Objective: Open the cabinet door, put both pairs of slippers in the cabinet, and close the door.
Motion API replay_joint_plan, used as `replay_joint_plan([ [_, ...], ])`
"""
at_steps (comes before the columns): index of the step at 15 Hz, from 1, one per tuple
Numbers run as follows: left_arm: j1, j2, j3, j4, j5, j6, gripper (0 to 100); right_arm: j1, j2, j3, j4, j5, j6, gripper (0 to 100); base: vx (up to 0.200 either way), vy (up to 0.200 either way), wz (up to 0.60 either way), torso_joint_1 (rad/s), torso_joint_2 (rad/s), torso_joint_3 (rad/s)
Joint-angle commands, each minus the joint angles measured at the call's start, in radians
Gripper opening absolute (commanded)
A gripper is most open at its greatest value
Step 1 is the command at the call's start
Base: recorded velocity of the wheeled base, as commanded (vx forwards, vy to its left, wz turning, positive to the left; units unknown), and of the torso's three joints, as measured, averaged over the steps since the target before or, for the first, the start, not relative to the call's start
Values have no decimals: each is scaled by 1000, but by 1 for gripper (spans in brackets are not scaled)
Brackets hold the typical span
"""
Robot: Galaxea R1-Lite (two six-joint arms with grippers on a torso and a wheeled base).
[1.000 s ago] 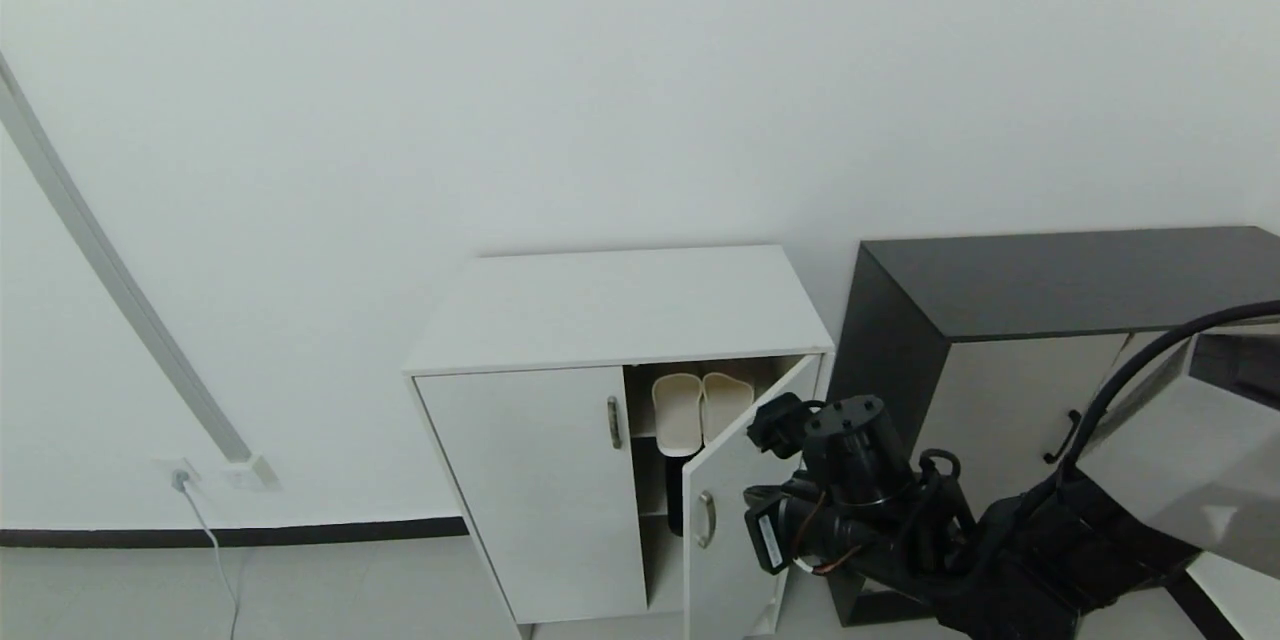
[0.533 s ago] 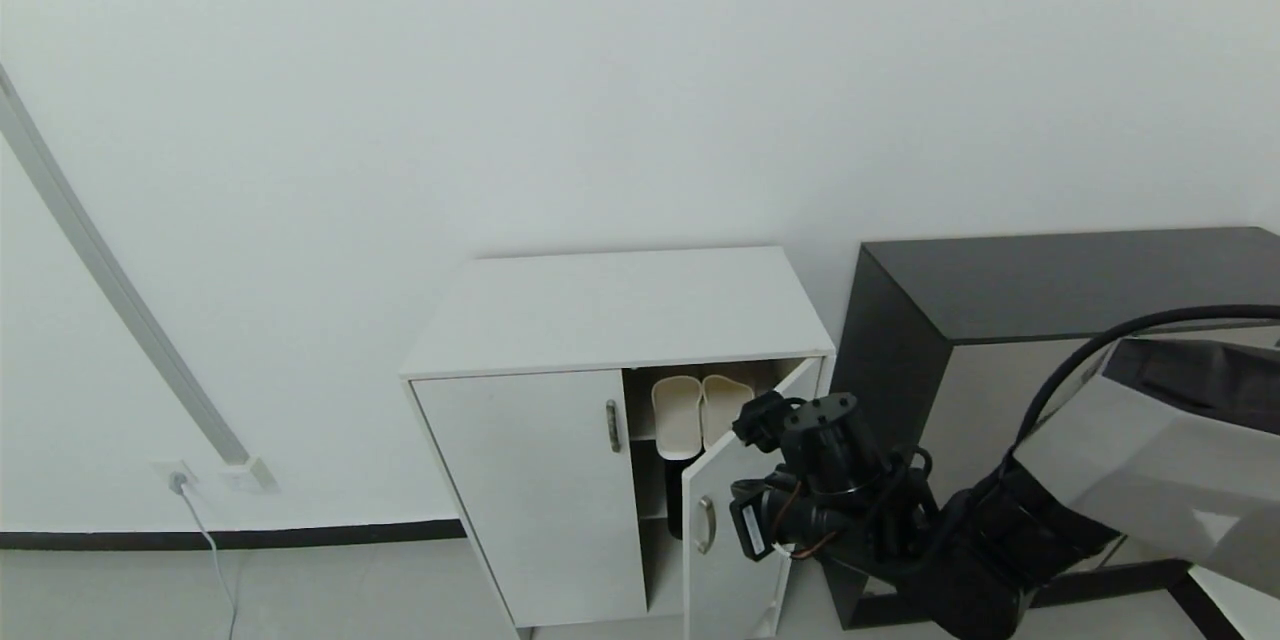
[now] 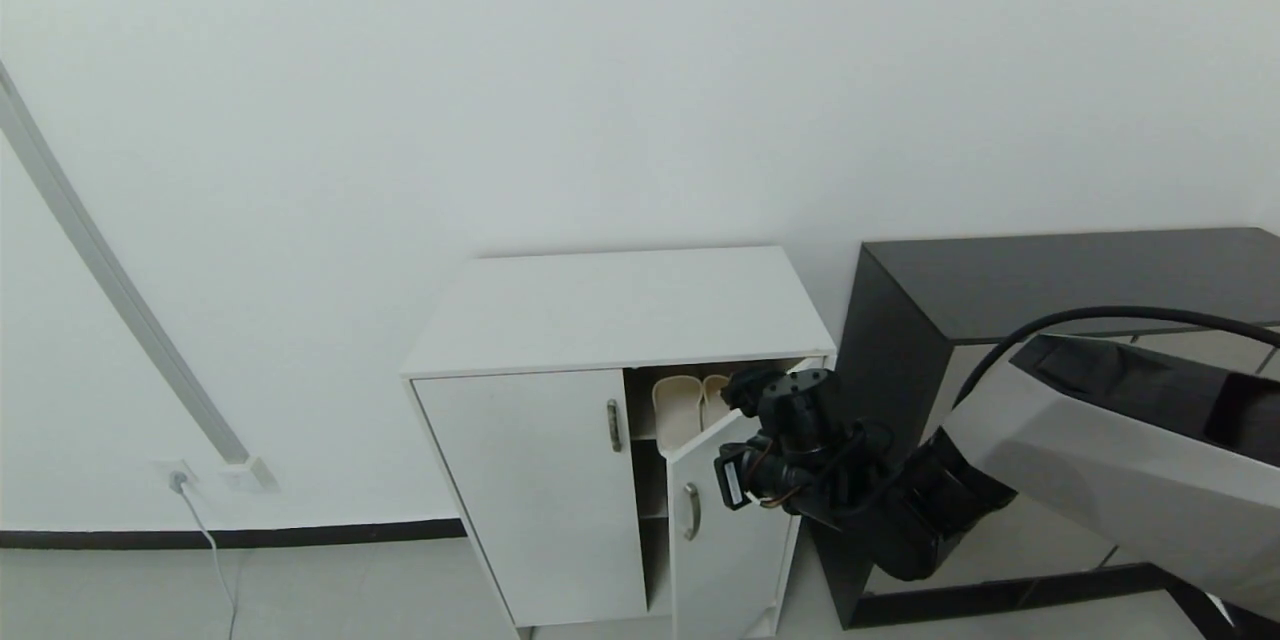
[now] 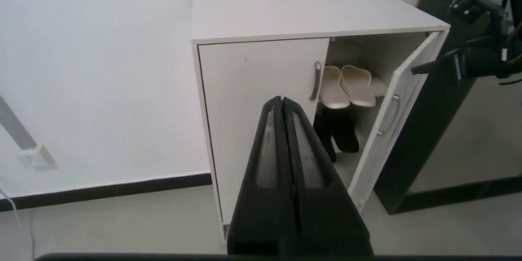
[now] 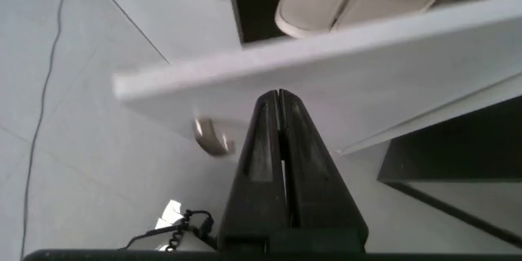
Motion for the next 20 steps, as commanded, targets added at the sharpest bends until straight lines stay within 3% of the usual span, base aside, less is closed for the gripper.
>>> replay_joint_plan([
  [1, 1, 1, 0, -1, 0, -1, 0, -21, 63, -78, -2, -2, 0, 0, 0, 0, 0, 0, 0, 0],
  [20, 1, 1, 0, -1, 12, -1, 0, -78, 282, -489, 120, -9, -3, 0, 0, 0, 0, 0, 0, 0],
])
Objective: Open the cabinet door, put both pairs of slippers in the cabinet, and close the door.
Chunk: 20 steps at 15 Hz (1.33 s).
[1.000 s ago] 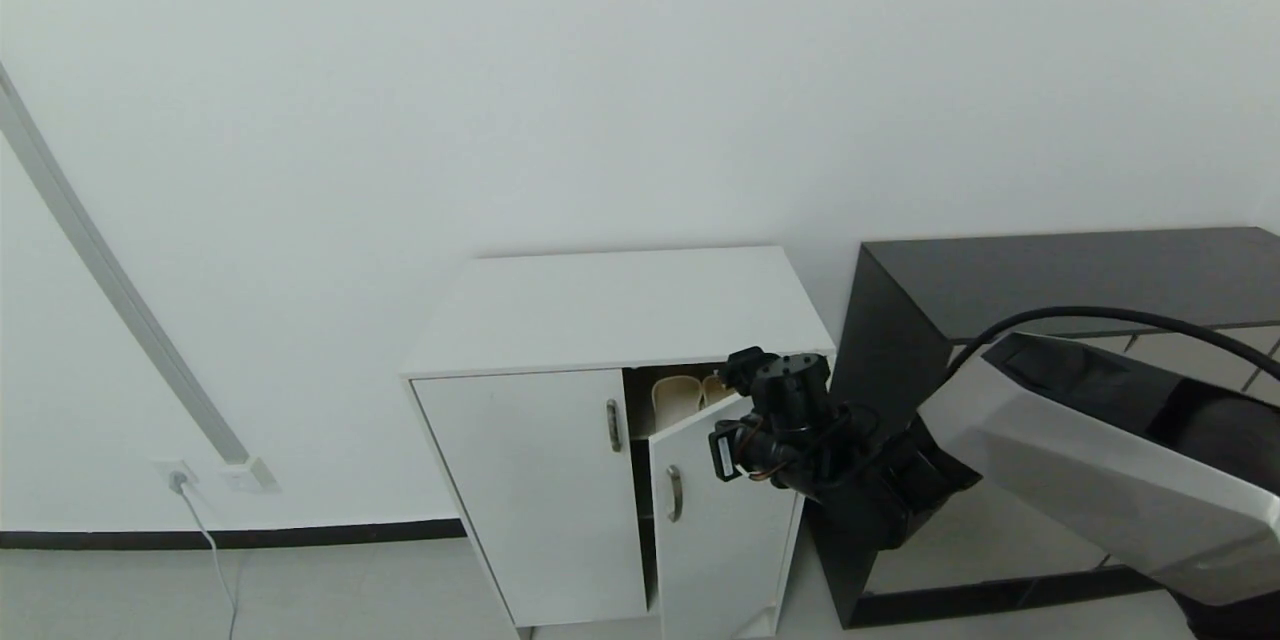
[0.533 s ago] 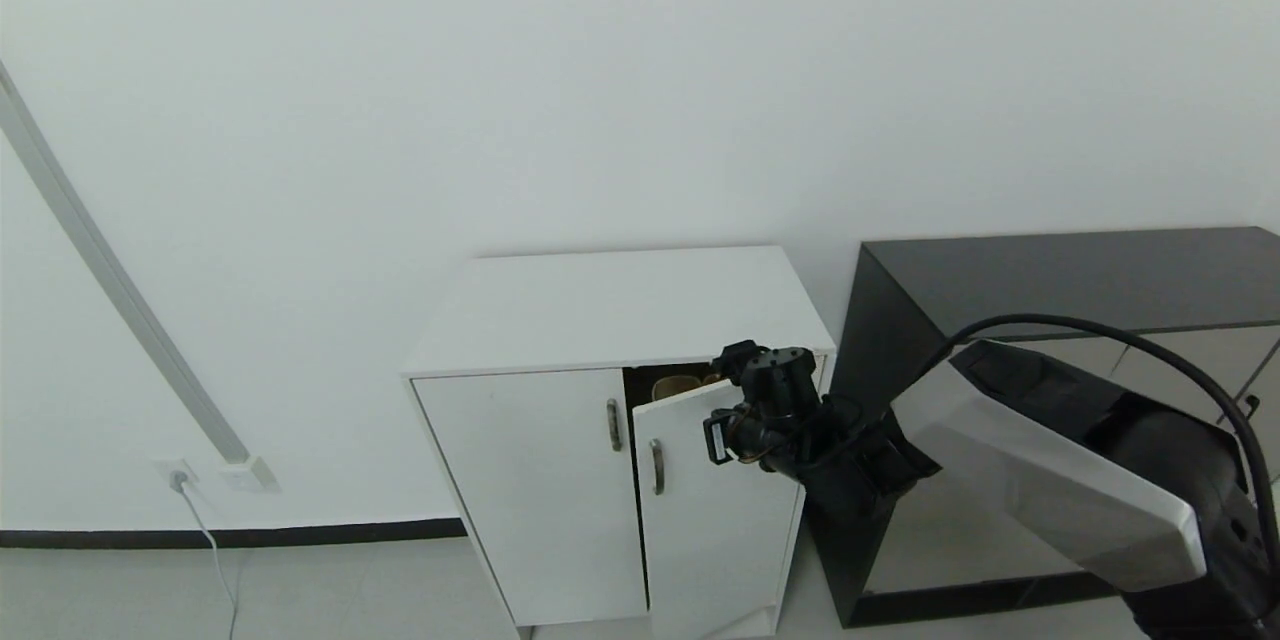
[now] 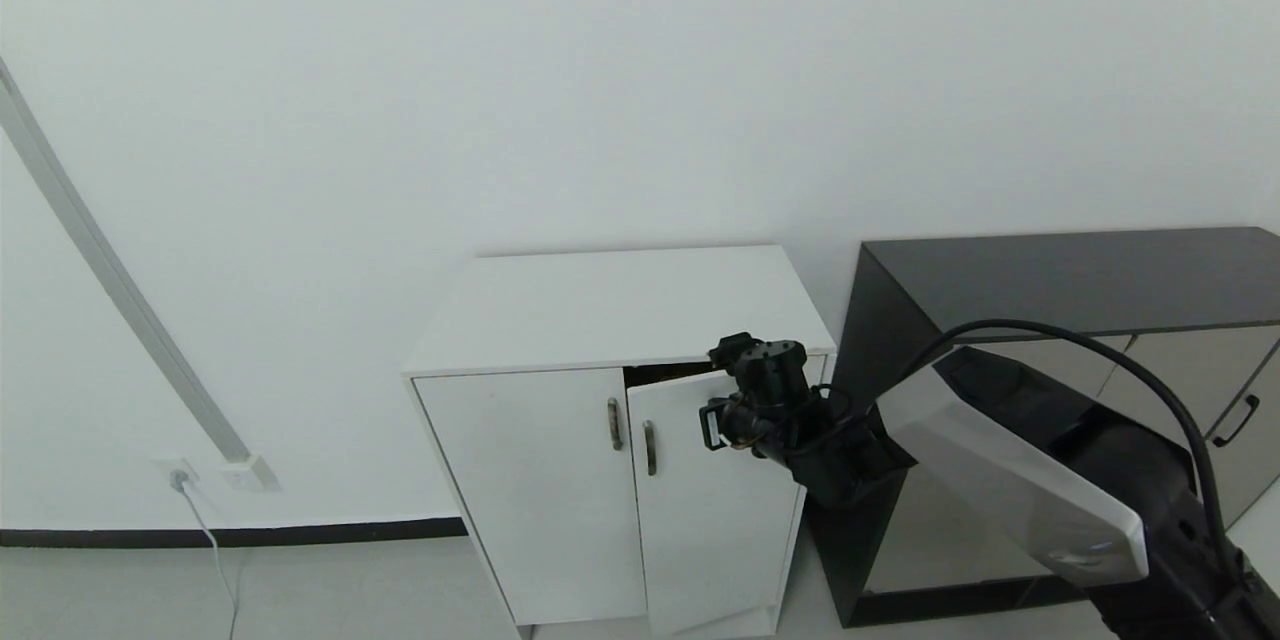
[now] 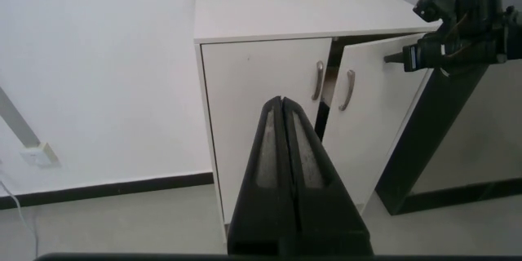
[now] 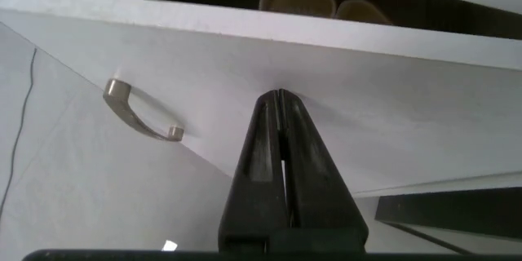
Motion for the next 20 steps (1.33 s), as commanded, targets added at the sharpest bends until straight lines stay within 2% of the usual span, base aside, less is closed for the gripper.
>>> replay_joint_plan([
  [1, 0, 1, 0, 0, 0, 0, 0, -5, 22, -23, 11, 0, 0, 0, 0, 0, 0, 0, 0, 0],
  [10, 0, 1, 0, 0, 1, 0, 0, -35, 91, -163, 69, 0, -20, 0, 0, 0, 0, 0, 0, 0],
  [20, 0, 1, 0, 0, 0, 0, 0, -51, 131, -212, 67, -1, -32, 0, 0, 0, 0, 0, 0, 0],
])
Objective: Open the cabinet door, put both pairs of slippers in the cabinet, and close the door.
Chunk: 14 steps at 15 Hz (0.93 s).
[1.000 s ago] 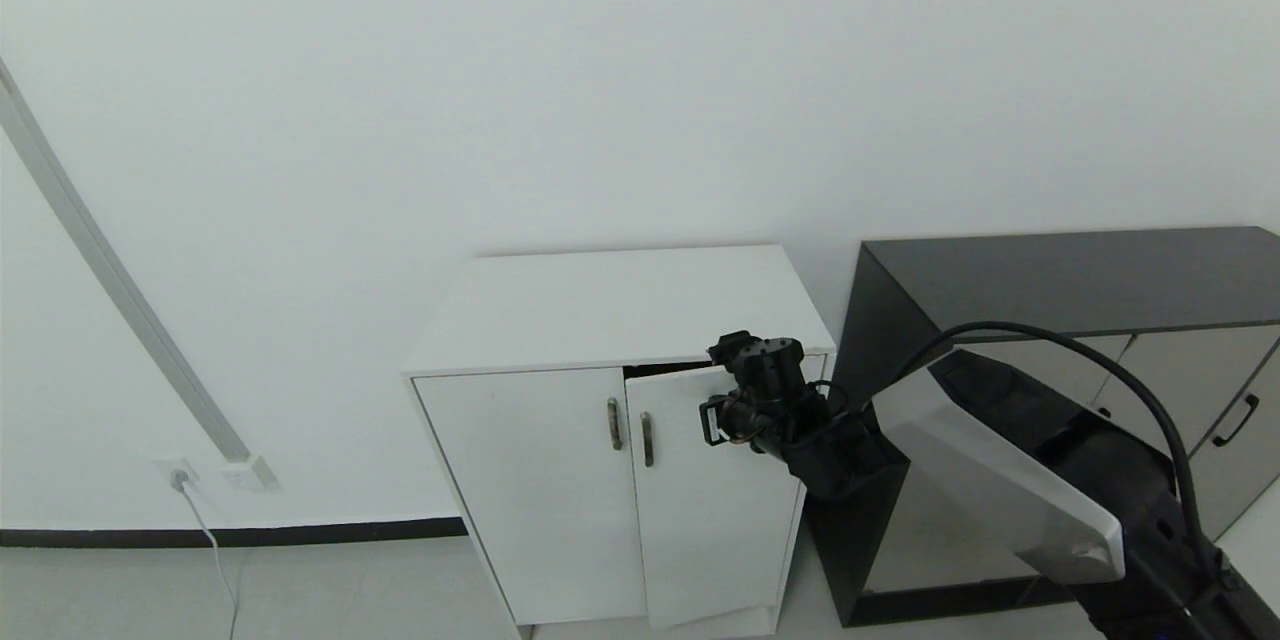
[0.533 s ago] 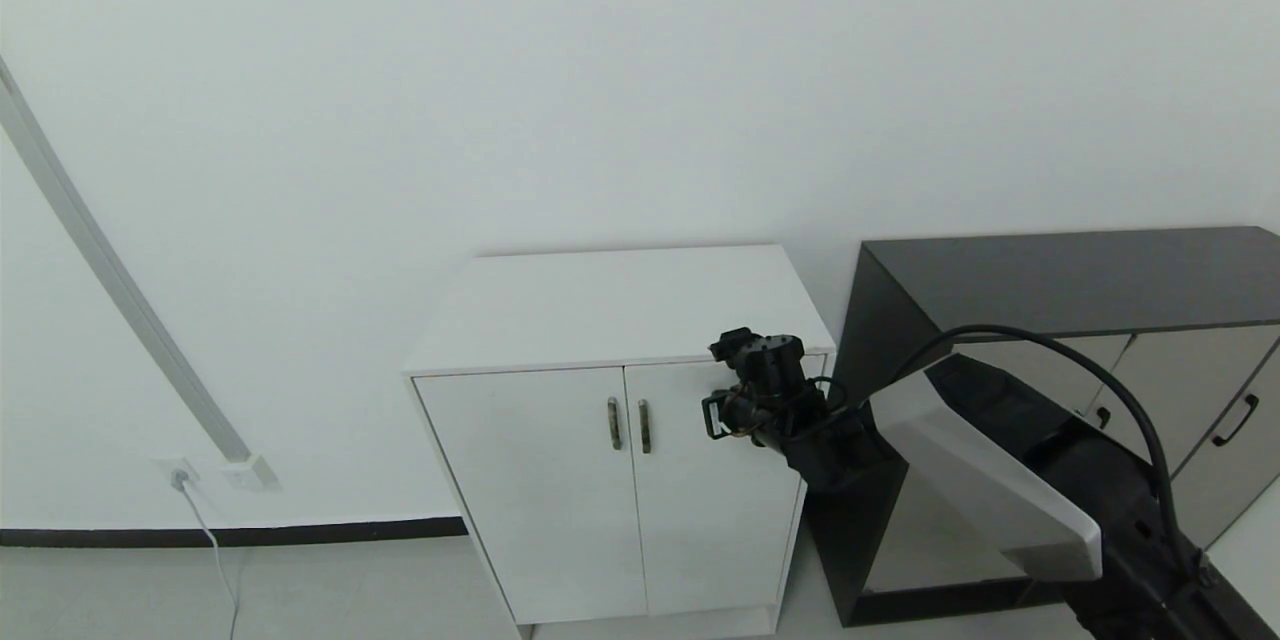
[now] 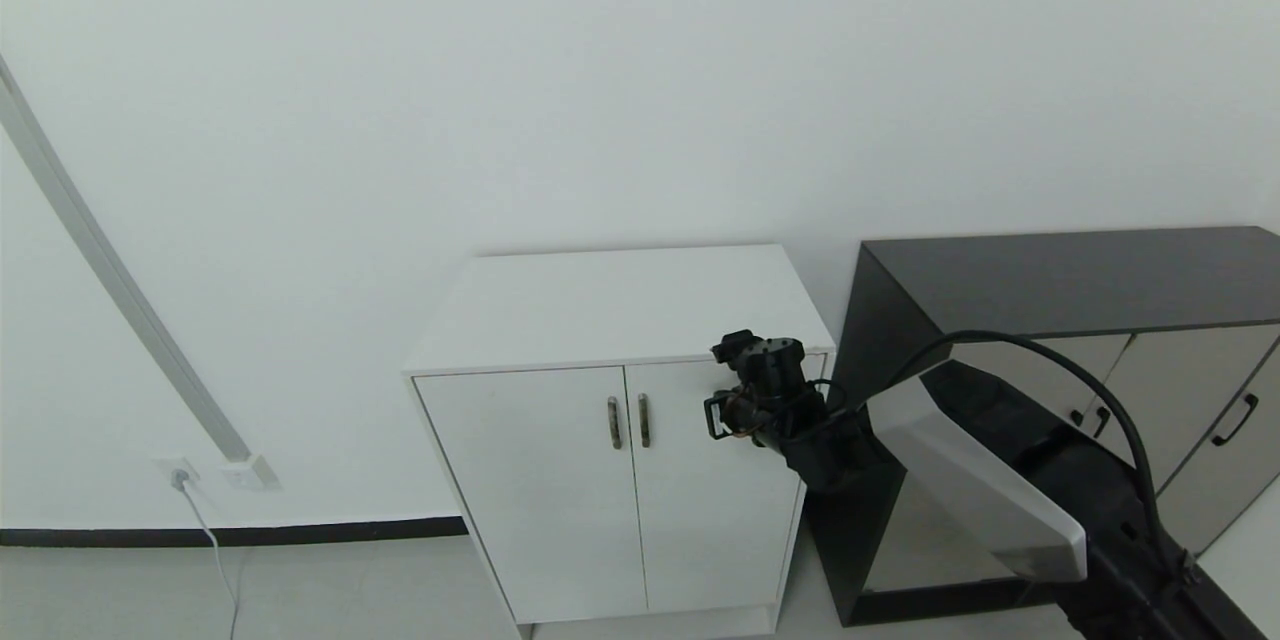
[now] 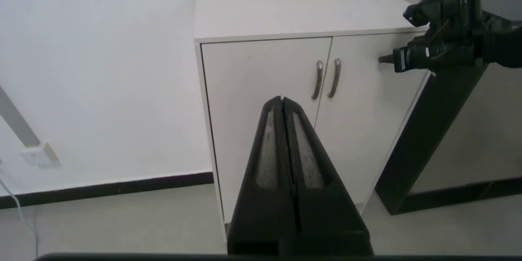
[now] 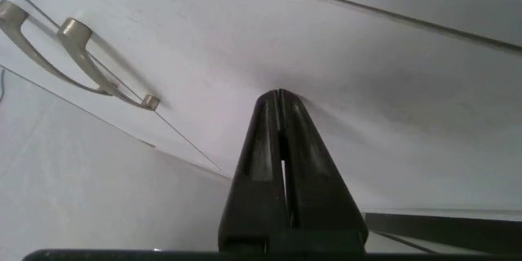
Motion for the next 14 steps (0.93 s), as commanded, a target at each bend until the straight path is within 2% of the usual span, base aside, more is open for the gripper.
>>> replay_joint_plan([
  [1, 0, 1, 0, -2, 0, 0, 0, -1, 8, -6, -1, -1, -1, 0, 0, 0, 0, 0, 0, 0],
  [3, 0, 1, 0, 0, 0, 0, 0, -1, 4, 1, -4, -1, -6, 0, 0, 0, 0, 0, 0, 0],
  [5, 0, 1, 0, 0, 0, 0, 0, 2, -46, 69, -11, -22, -6, 0, 0, 0, 0, 0, 0, 0],
  [10, 0, 1, 0, 0, 0, 0, 0, 11, -289, 435, -165, -53, -3, 0, 0, 0, 0, 0, 0, 0],
  [12, 0, 1, 0, 0, 0, 1, 0, -2, -371, 549, -207, -100, 2, 0, 0, 0, 0, 0, 0, 0],
  [14, 0, 1, 0, 0, 0, 1, 0, -41, -501, 727, -254, -119, 3, 0, 0, 0, 0, 0, 0, 0],
])
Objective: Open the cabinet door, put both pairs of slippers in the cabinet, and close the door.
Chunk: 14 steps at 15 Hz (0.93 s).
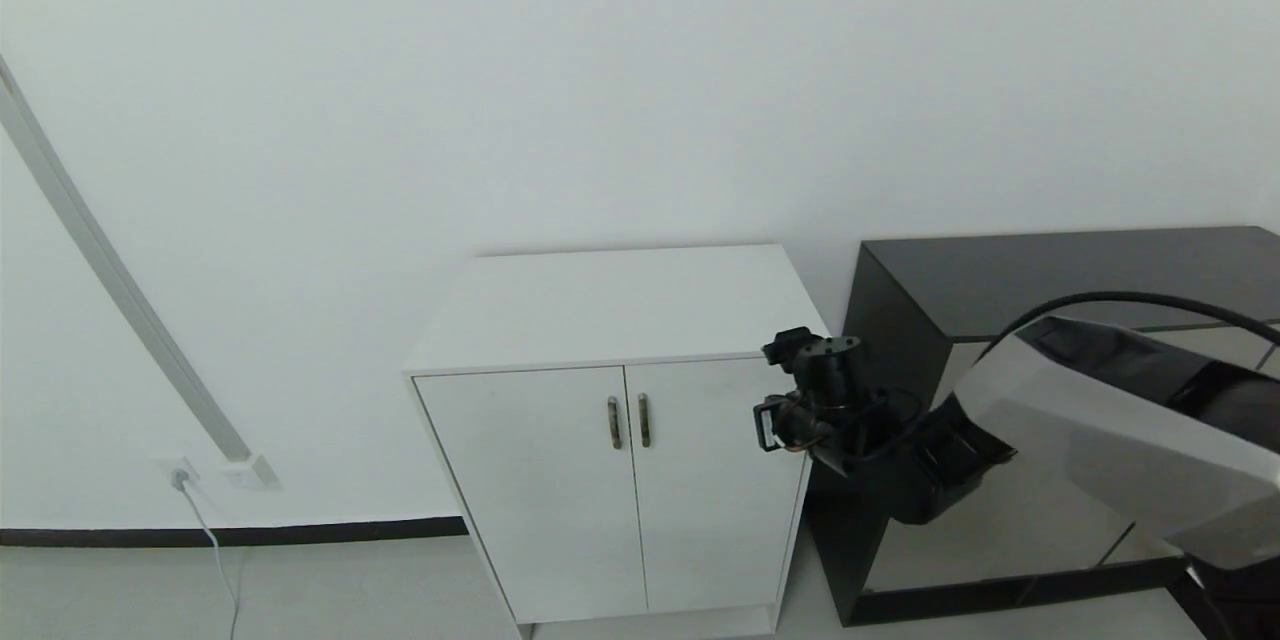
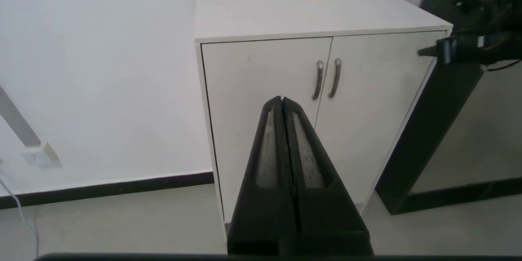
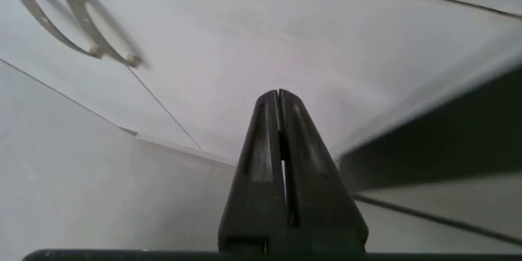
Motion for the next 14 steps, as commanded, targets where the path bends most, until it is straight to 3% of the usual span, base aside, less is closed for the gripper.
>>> replay_joint_plan([
  [1, 0, 1, 0, 0, 0, 0, 0, -47, -214, 203, -44, -17, 2, 0, 0, 0, 0, 0, 0, 0],
  [9, 0, 1, 0, 0, 0, 0, 0, -224, -588, 624, -50, -173, 4, 0, 0, 0, 0, 0, 0, 0],
  [14, 0, 1, 0, 0, 0, 0, 0, -290, -733, 806, -48, -179, 1, 0, 0, 0, 0, 0, 0, 0],
])
